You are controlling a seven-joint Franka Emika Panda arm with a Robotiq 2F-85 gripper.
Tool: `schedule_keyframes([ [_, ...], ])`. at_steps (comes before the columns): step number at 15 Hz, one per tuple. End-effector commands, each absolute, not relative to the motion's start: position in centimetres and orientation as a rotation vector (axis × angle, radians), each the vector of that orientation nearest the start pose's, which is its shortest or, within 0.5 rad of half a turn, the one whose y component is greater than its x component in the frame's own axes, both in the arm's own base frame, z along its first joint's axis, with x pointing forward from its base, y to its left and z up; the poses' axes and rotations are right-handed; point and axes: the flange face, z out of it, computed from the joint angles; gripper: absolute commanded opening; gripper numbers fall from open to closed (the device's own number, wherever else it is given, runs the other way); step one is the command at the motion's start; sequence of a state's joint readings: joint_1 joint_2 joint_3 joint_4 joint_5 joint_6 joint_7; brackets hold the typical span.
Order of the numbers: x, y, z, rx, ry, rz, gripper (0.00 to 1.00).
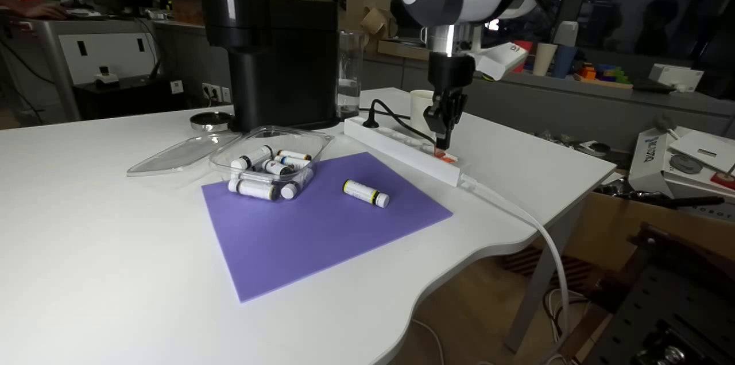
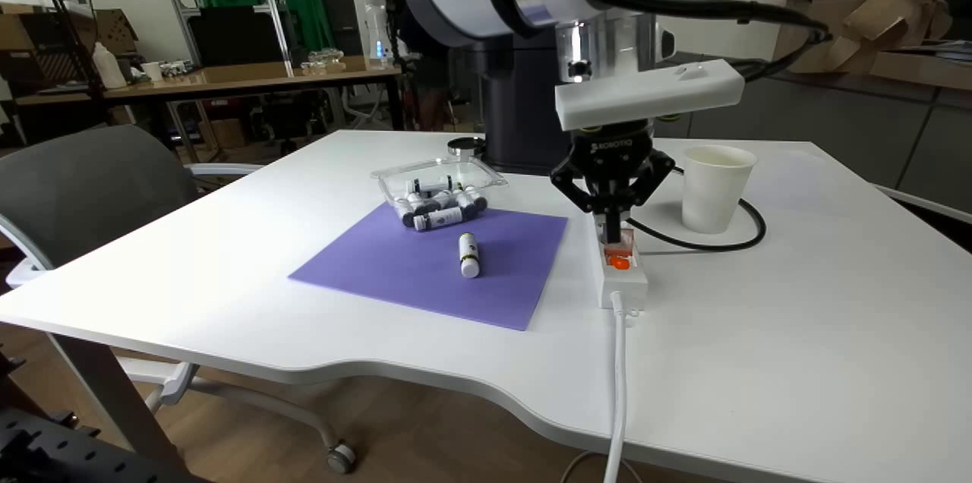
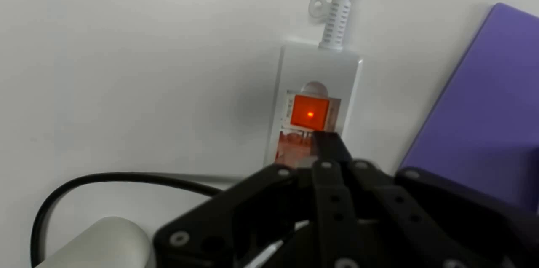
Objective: Turn off the extension cord switch
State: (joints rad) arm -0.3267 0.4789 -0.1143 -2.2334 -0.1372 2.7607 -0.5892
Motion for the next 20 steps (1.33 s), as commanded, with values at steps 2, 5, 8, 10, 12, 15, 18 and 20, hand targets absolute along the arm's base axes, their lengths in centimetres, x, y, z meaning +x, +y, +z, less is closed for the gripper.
schedule_keyframes([
  [2, 49.5, -23.4, 15.1, -3.210, -0.416, -0.009, 0.00],
  [5, 48.8, -23.6, 15.0, -3.187, -0.343, 0.004, 0.00],
  [8, 48.0, -23.8, 14.2, -3.166, -0.242, 0.008, 0.00],
  [10, 47.9, -24.0, 13.7, -3.159, -0.208, 0.003, 0.00],
  [12, 48.1, -24.2, 13.8, -3.165, -0.199, -0.023, 0.00],
  [15, 48.3, -24.4, 14.1, -3.170, -0.207, -0.029, 0.00],
  [18, 48.2, -24.5, 14.8, -3.182, -0.217, -0.037, 0.00],
  [20, 48.0, -24.5, 15.1, -3.180, -0.220, -0.036, 0.00],
])
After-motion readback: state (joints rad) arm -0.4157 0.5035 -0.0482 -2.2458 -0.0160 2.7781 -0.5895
